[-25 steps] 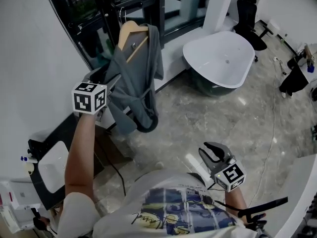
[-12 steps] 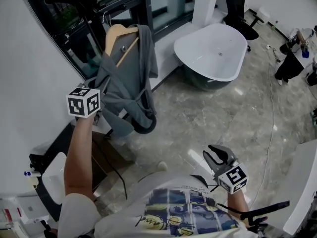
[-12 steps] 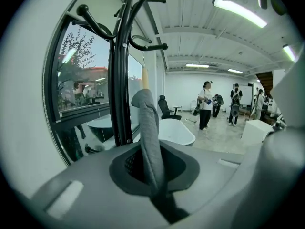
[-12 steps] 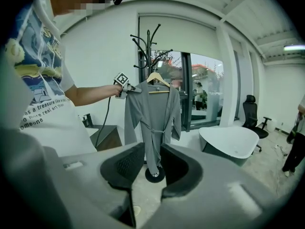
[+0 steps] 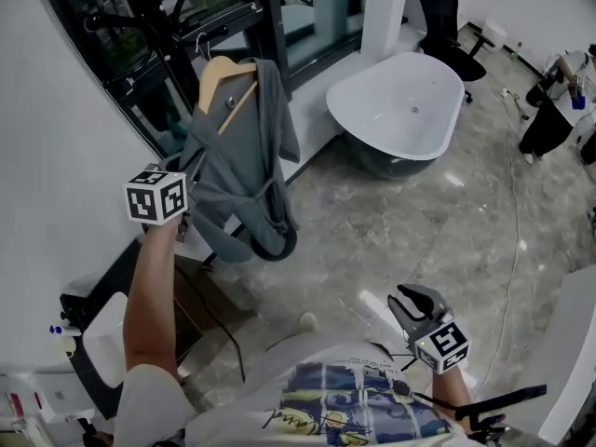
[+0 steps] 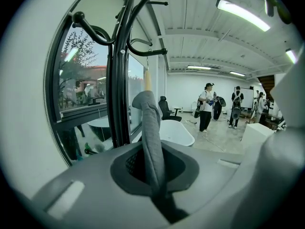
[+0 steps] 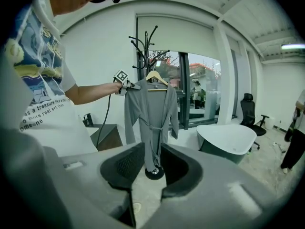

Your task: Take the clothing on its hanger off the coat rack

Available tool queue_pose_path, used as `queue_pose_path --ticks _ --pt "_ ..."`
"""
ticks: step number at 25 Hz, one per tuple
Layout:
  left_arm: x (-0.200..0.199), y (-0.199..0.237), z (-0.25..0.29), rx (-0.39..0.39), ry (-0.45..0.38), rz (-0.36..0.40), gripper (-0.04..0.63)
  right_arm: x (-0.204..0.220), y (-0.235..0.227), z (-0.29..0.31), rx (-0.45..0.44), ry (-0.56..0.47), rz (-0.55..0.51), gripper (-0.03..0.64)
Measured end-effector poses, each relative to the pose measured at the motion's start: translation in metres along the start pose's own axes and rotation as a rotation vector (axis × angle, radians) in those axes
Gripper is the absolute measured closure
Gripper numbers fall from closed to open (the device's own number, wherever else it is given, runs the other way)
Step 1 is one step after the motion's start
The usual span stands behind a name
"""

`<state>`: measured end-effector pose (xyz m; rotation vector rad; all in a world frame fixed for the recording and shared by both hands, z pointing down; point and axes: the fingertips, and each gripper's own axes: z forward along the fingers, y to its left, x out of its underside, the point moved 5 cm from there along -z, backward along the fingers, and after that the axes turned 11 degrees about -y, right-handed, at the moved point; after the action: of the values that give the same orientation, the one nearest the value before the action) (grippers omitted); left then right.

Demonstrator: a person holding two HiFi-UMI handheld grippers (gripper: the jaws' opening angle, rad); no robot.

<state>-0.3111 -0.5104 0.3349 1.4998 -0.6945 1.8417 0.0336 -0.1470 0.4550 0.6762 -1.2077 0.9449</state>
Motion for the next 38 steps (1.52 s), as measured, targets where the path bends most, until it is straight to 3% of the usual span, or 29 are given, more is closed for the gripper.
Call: queue_pose_path --ticks 17,24,38 --pt "-0.032 -0.067 0.009 0.058 -0.036 0.015 0.588 0.007 -0.030 -0.064 0.049 0.010 -0.013 0.509" --pt "-0.027 -0.127 -0.015 0.081 -0.057 0.020 0.586 0.017 -0.049 -0.095 0.032 0.004 -0.030 0.511" --pt "-0.019 -0.273 -0.118 0.125 -0.092 0.018 0.586 0.032 -0.072 -0.143 -0.070 -0.002 -0.052 0.546"
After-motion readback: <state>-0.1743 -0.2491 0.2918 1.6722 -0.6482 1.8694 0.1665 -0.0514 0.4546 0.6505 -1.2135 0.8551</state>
